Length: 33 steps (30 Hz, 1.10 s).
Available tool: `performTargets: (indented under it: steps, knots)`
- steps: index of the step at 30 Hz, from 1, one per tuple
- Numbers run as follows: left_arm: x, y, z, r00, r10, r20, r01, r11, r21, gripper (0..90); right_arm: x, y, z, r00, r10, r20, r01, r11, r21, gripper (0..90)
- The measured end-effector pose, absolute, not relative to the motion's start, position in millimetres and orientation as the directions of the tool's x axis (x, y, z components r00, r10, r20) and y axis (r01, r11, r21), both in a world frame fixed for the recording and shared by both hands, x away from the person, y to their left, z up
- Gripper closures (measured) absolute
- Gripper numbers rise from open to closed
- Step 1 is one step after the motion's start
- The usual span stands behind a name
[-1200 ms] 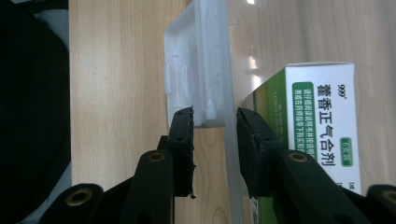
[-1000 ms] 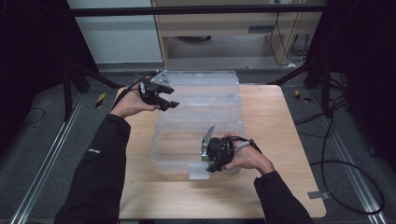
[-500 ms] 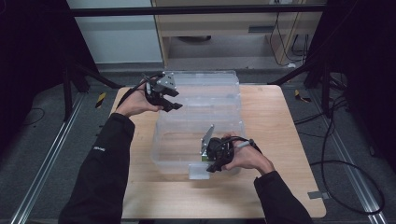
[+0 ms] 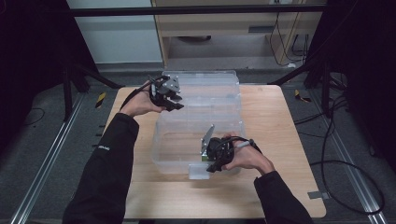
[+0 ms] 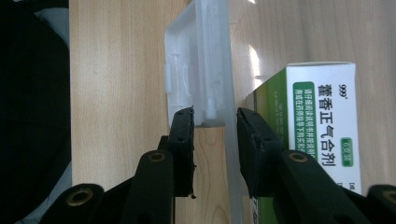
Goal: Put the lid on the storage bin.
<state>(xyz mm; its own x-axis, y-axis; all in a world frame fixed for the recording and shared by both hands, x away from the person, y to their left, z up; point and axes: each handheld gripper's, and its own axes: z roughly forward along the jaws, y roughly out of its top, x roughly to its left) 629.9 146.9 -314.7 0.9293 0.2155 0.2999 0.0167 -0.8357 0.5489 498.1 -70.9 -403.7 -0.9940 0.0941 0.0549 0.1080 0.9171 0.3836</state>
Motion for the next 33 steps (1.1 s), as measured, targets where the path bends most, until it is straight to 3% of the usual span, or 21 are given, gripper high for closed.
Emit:
performTargets:
  steps: [6, 33]
  knots:
    - [631.1, 146.9, -315.2, 0.923, 0.215, 0.318, 0.006, -0.836, 0.549, 75.9, 498.2, -70.9, -403.5, -0.994, 0.097, 0.059, 0.112, 0.918, 0.38, 68.2]
    - [619.4, 139.0, -306.2, 0.932, 0.157, 0.326, -0.027, -0.868, 0.495, 85.3, 494.7, -72.2, -404.0, -0.993, 0.108, 0.043, 0.116, 0.912, 0.392, 68.5]
